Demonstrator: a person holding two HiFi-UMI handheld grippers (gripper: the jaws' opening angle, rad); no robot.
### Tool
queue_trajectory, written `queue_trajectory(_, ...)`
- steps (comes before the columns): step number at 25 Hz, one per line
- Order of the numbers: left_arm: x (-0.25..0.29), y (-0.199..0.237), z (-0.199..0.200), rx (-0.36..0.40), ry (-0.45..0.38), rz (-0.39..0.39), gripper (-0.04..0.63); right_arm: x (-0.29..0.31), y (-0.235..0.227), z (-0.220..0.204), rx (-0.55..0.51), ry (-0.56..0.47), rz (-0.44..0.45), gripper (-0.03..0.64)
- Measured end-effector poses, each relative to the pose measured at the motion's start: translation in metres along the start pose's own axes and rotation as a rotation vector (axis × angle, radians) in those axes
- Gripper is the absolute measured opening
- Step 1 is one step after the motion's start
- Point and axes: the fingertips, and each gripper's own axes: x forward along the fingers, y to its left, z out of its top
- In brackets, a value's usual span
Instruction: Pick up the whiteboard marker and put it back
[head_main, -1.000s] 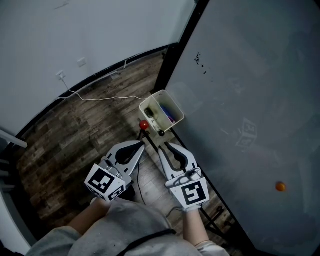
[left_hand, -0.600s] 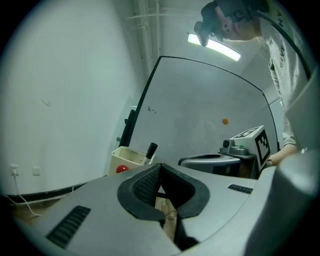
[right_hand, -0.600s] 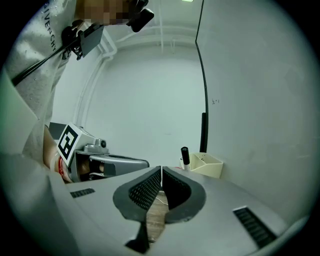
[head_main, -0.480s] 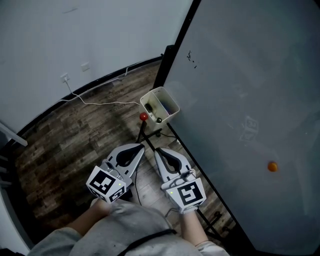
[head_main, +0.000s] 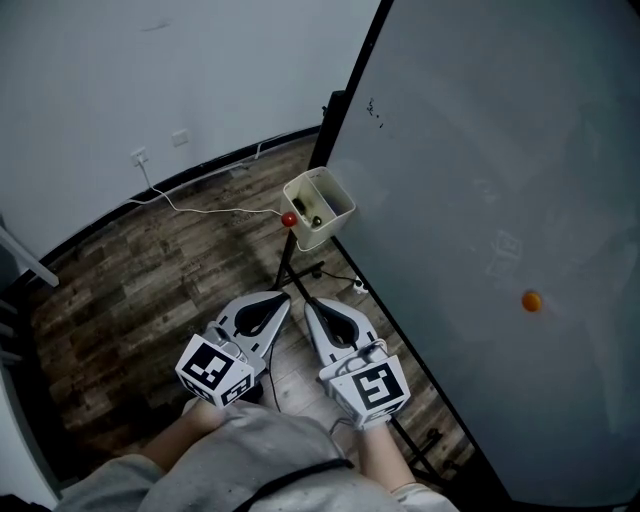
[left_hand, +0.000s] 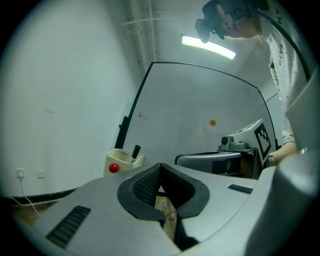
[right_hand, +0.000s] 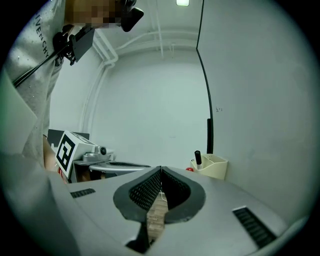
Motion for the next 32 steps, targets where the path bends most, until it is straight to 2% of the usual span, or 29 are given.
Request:
queue_trajectory(7, -0.026, -0.035, -0.006, -0.005, 0.01, 0.005, 0.015, -0.033, 0.024, 0.0, 0.043, 0.022, -0.007, 0.02)
queue_trajectory(11, -0.049, -0.056, -0.011, 0.003, 0.013, 0.024, 0.015, -0.054, 0.044, -0.002, 0.045, -0.004, 0.008, 0.02)
queue_trajectory(16, -0.076, -0.083, -0.019, -0.001, 0.021, 0.05, 0.015, -0.087, 0.064, -0.011, 0.123, 0.037, -0.013, 0.02)
queue_trajectory(24, -0.111, -0.119, -0.019, 0.005, 0.015, 0.073, 0.015, -0.123, 0.1, -0.013, 0.129, 0.02, 0.016, 0.019)
queue_trajectory(32, -0.138, -0.13, -0.016, 0.022, 0.013, 0.076, 0.015, -0.133, 0.127, -0.006, 0.137, 0.006, 0.026, 0.02)
